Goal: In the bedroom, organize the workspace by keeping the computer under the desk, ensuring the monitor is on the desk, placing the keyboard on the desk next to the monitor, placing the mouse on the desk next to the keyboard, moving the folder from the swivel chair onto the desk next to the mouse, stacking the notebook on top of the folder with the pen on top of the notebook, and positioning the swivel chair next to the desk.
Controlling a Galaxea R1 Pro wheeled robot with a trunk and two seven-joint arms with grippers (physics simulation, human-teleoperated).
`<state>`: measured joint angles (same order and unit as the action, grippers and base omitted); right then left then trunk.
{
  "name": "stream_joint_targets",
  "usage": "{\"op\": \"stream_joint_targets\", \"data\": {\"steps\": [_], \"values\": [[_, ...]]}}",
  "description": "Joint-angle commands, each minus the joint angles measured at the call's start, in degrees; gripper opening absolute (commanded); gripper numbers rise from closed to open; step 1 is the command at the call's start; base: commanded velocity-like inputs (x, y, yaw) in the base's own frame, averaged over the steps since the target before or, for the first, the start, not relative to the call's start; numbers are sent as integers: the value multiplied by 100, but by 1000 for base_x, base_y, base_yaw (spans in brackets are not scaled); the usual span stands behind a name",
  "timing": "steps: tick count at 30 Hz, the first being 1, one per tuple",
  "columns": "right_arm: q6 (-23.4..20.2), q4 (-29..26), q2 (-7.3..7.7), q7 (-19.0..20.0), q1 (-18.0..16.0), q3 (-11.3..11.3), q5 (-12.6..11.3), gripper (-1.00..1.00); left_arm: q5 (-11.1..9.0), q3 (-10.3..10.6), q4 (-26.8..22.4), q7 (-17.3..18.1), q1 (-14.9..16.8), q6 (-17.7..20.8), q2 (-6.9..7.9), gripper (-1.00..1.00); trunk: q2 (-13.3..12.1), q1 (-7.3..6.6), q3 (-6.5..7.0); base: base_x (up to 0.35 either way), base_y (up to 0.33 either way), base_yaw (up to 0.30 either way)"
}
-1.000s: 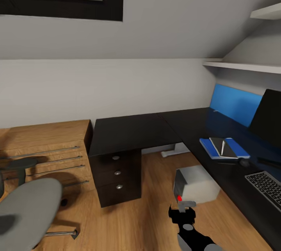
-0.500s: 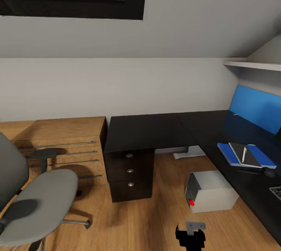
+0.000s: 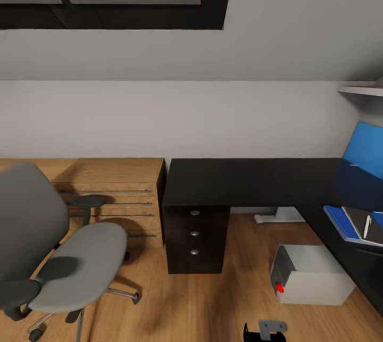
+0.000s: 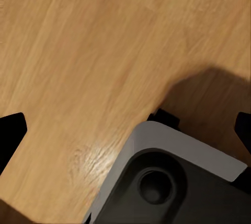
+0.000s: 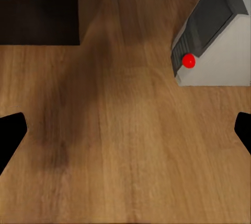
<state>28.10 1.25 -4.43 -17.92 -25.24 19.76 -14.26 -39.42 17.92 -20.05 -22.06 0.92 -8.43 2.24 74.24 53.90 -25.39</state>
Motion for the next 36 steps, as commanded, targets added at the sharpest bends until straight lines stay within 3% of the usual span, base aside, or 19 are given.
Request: {"op": "stream_joint_targets", "data": {"steps": [1, 3, 8, 21, 24, 30, 36], "values": [[82, 12, -2, -12, 1, 50, -51, 100, -60, 51, 116, 60, 4, -180, 5, 100, -38, -23, 19, 0, 0, 194], [193, 10, 6, -11, 14, 51, -62, 100, -67, 50, 433, 278, 4, -527, 4, 100, -118, -67, 67, 0, 0, 183], [275, 8, 26, 6, 28, 53, -67, 100, -77, 46, 732, 555, 4, -800, 9, 100, -319, -176, 180, 0, 0, 126], [301, -1, 141, 16, 237, 79, -29, 100, -42, 70, 839, 688, 4, -887, -29, 100, -840, -462, 423, 0, 0, 19], [257, 17, 65, 30, 296, 71, -32, 100, -39, 53, 862, 694, 4, -902, -127, 100, -839, -461, 422, 0, 0, 0], [241, 13, 68, -7, 294, 73, -44, 100, -37, 44, 863, 694, 4, -909, -301, 100, -839, -461, 422, 0, 0, 0], [268, 4, 119, -16, 386, 79, -56, 100, -39, 32, 862, 694, 4, -915, -337, 100, -839, -461, 422, 0, 0, 0]]}}
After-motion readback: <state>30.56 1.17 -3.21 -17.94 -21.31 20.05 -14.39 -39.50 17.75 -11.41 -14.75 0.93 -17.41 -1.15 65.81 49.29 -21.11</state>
